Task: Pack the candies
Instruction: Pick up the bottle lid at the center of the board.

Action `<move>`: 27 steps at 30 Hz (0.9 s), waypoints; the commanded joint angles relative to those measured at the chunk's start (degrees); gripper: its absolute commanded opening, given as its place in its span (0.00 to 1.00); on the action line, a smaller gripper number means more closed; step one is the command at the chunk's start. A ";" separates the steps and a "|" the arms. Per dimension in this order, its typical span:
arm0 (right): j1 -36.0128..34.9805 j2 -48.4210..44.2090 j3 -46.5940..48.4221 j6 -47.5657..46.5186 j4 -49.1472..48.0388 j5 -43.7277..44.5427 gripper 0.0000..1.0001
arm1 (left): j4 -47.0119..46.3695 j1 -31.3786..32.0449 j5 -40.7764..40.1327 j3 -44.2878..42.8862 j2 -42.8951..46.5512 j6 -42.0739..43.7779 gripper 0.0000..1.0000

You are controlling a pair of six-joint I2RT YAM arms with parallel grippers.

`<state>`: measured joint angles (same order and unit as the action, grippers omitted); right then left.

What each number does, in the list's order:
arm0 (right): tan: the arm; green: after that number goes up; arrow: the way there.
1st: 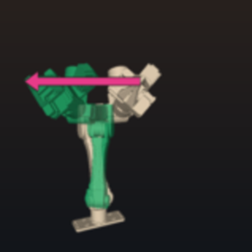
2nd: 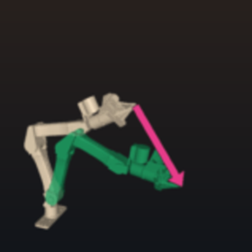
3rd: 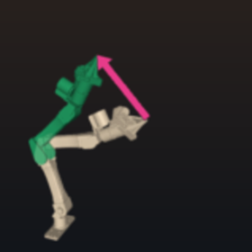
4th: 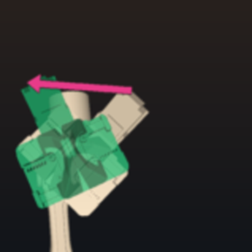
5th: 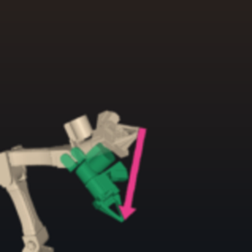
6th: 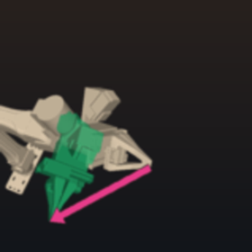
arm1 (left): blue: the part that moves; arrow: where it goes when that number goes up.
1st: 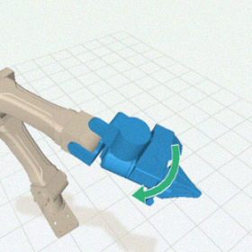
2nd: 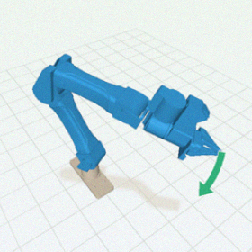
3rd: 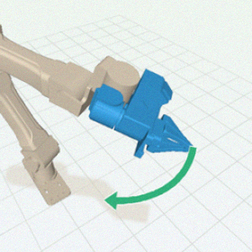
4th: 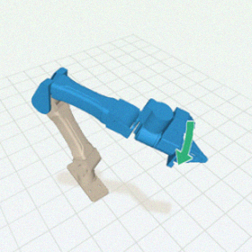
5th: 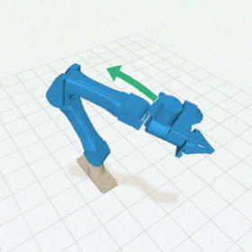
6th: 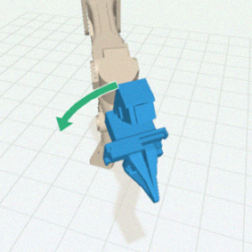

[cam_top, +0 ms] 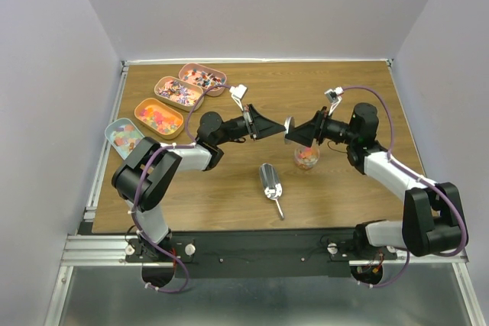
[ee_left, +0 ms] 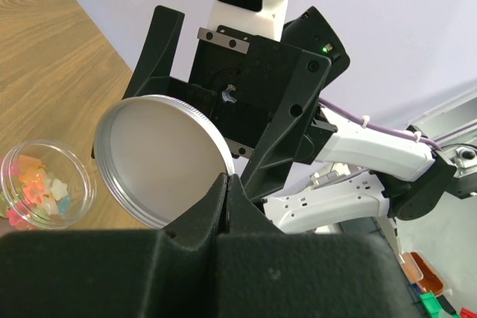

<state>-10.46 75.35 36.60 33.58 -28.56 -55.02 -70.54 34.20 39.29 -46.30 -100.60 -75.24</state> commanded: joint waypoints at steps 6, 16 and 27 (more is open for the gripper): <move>-0.44 0.41 2.34 -1.85 0.61 -2.46 1.00 | -0.21 0.70 1.05 -1.16 1.37 0.89 0.00; -0.61 0.67 2.34 -1.94 0.78 -2.63 0.99 | 0.05 0.87 1.32 -1.51 1.37 0.97 0.00; -0.53 0.67 2.95 -3.09 3.24 -2.54 0.63 | 1.72 0.96 1.23 -1.60 1.72 1.77 0.00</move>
<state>-10.55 75.53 37.65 31.92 -26.65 -56.42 -70.11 34.61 39.81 -46.41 -100.60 -74.76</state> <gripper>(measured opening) 0.820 0.004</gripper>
